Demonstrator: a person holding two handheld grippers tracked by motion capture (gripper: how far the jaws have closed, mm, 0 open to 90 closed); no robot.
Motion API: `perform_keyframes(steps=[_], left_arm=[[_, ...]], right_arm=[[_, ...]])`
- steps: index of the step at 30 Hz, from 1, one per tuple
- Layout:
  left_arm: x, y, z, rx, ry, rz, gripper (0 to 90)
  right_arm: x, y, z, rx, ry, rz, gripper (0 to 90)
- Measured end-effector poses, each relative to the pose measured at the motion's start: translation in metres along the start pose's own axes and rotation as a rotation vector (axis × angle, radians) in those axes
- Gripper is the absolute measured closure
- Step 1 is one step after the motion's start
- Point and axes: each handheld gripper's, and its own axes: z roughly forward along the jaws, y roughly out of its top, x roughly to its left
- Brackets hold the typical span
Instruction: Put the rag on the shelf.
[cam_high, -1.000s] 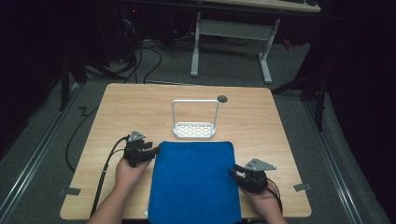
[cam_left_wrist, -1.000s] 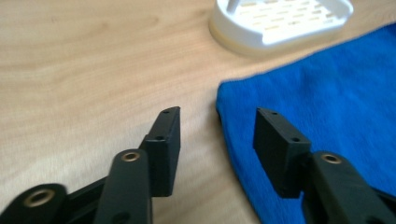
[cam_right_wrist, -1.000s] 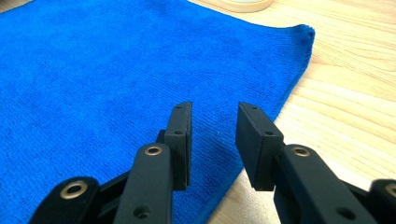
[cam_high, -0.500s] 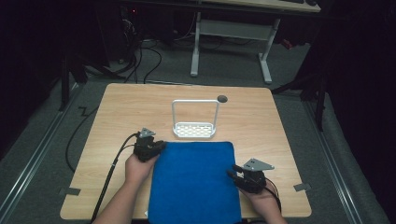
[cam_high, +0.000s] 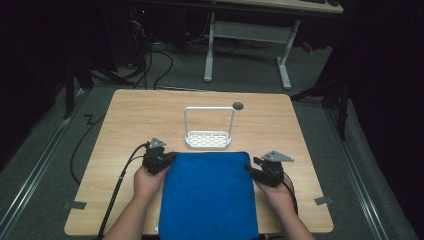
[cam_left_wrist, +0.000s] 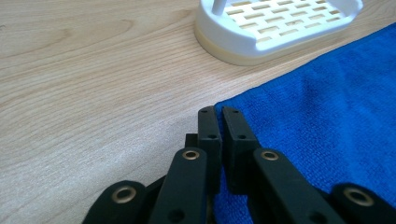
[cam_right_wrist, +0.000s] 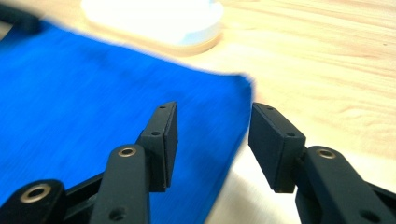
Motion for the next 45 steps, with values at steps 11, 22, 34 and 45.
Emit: perform_keyframes(steps=[11,22,34,45], left_arm=[[0.000,-0.001,-0.002,-0.021,-0.005,-0.006,87.0],[0.002,-0.001,-0.003,-0.019,-0.009,-0.007,87.0],[-0.021,-0.017,-0.038,-0.176,-0.027,0.036,87.3],[-0.020,-0.019,-0.051,-0.185,-0.018,0.013,87.3]], right_arm=[[-0.011,0.015,0.042,0.105,-0.062,0.014,66.6],[-0.006,0.012,0.044,0.097,-0.038,-0.027,88.0],[0.011,0.009,0.022,-0.041,0.013,-0.064,88.8],[0.021,0.011,0.005,-0.105,0.006,-0.044,88.8]])
